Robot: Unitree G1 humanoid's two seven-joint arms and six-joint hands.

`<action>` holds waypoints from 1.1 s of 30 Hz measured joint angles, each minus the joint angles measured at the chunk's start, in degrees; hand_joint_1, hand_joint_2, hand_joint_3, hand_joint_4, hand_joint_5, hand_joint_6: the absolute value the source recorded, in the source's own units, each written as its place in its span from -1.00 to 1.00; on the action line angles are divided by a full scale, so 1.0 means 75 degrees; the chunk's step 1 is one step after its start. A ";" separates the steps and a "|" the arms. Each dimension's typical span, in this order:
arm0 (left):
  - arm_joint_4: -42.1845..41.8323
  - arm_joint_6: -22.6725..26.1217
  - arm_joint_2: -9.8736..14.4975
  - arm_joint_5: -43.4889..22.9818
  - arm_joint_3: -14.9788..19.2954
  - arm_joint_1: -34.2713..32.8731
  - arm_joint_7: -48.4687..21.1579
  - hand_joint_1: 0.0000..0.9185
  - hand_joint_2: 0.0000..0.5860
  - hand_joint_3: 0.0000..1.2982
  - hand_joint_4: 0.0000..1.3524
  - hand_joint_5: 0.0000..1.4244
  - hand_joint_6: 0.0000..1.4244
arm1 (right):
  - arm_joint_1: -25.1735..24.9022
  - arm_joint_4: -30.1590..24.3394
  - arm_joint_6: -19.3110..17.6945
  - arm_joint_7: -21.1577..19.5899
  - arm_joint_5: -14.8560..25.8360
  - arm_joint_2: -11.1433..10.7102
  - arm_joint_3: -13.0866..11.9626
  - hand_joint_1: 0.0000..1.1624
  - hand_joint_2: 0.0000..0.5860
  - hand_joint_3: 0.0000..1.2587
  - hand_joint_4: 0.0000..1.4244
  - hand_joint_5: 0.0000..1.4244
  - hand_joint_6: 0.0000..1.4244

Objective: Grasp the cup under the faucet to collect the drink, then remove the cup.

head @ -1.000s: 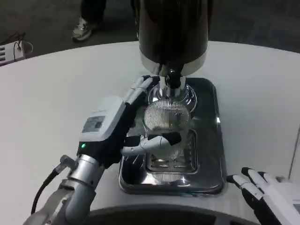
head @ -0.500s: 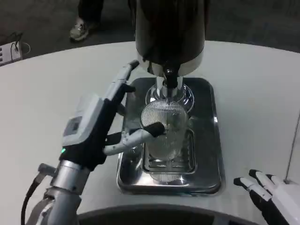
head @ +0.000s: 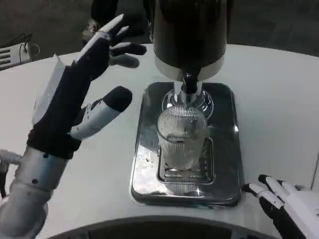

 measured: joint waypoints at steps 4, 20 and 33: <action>-0.0063 0.0421 0.0079 -0.0638 0.0035 -0.0424 -0.1026 -0.99 -0.75 -0.76 -0.82 -0.61 -0.48 | -0.0002 0.0000 0.0000 -0.0006 0.0000 0.0000 0.0014 -0.06 0.52 -0.78 -1.00 -0.96 -1.00; 0.0203 0.1509 -0.0110 -0.0956 0.0087 -0.1324 -0.2677 -1.00 -0.73 -0.82 -0.90 -0.66 -0.55 | 0.0001 0.0000 -0.0015 -0.0032 -0.0006 0.0001 -0.0097 -0.06 0.52 -0.77 -1.00 -0.95 -1.00; 0.1334 0.1519 -0.0201 -0.0335 -0.0194 -0.1899 -0.3318 -1.00 -0.73 -0.84 -0.91 -0.68 -0.57 | 0.0055 0.0000 -0.0234 -0.0077 0.0214 0.0033 -0.0313 -0.06 0.53 -0.77 -1.00 -0.95 -1.00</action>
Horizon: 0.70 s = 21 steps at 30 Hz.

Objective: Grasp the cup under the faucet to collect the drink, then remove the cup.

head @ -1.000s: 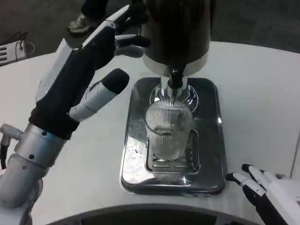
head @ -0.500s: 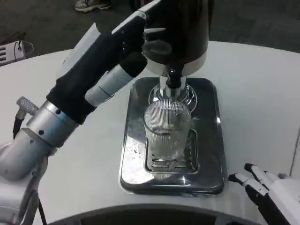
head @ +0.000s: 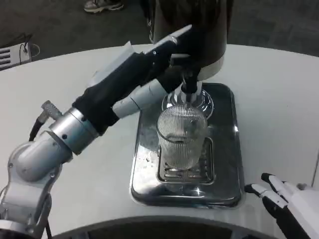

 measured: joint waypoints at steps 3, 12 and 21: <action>0.0251 -0.0160 0.0006 0.0052 -0.0055 -0.0128 -0.0112 -1.00 -0.73 -0.84 -0.91 -0.68 -0.56 | 0.0061 0.0000 -0.0097 -0.0055 0.0160 0.0008 -0.0066 -0.05 0.53 -0.77 -1.00 -0.95 -1.00; 0.0442 -0.0501 0.0145 0.0520 -0.0208 -0.0365 -0.0229 -1.00 -0.75 -0.82 -0.89 -0.67 -0.56 | 0.0204 0.0000 -0.0308 -0.0116 0.0467 0.0026 -0.0272 -0.05 0.54 -0.77 -1.00 -0.95 -1.00; 0.0477 -0.0824 0.0284 0.0957 -0.0470 -0.0552 -0.0268 -1.00 -0.80 -0.81 -0.90 -0.71 -0.63 | 0.0279 0.0000 -0.0349 -0.0194 0.0830 0.0056 -0.0453 -0.05 0.53 -0.77 -1.00 -0.94 -1.00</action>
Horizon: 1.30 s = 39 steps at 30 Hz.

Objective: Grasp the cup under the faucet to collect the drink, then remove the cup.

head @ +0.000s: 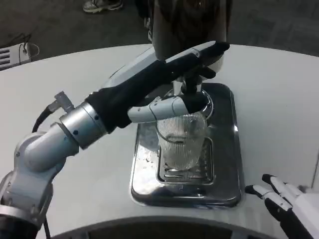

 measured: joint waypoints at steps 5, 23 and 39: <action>0.0033 -0.0293 0.0046 0.0288 -0.0180 -0.0089 0.0001 -1.00 -0.84 -0.82 -0.91 -0.74 -0.65 | 0.0024 0.0000 0.0342 0.0001 0.0670 0.0008 -0.0176 0.01 0.36 -0.77 -0.98 -0.90 -0.95; 0.0010 -0.0594 0.0293 0.0890 -0.0470 -0.0257 0.0221 -1.00 -0.86 -0.79 -0.89 -0.76 -0.72 | -0.0313 0.0396 0.2791 -0.1423 0.4188 -0.0257 -0.0061 0.41 -0.27 -1.00 -1.00 -0.86 -0.85; -0.0126 -0.0588 0.0523 0.0879 -0.0493 -0.0218 0.0222 -1.00 -0.88 -0.79 -0.89 -0.76 -0.72 | -0.1350 0.2286 0.2636 -0.3528 0.4375 -0.0883 0.0985 0.45 -0.32 -1.00 -1.00 -0.98 -0.98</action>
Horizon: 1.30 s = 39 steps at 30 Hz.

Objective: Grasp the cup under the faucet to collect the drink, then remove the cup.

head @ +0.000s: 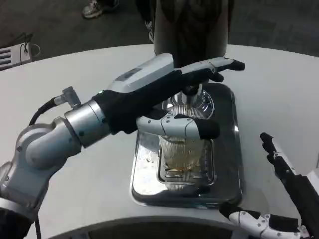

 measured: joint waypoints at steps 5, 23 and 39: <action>-0.0042 0.0001 0.0055 -0.0014 0.0003 0.0019 -0.0001 -1.00 -0.88 -0.79 -0.89 -0.76 -0.72 | -0.0542 0.0536 -0.0005 -0.0479 0.0005 -0.0067 0.0310 0.46 -0.34 -1.00 -1.00 -0.98 -0.98; 0.0040 -0.0089 0.0195 -0.0077 0.0019 -0.0001 -0.0019 -1.00 -0.88 -0.79 -0.89 -0.76 -0.72 | -0.2271 0.2333 0.0070 -0.1354 0.0452 -0.0007 0.0823 0.48 -0.35 -1.00 -1.00 -0.96 -0.98; 0.0083 -0.0137 0.0246 -0.0098 0.0034 -0.0040 -0.0054 -1.00 -0.88 -0.79 -0.89 -0.76 -0.71 | -0.3201 0.3289 0.0074 -0.1735 0.0788 -0.0005 0.0985 0.48 -0.35 -1.00 -1.00 -0.95 -0.98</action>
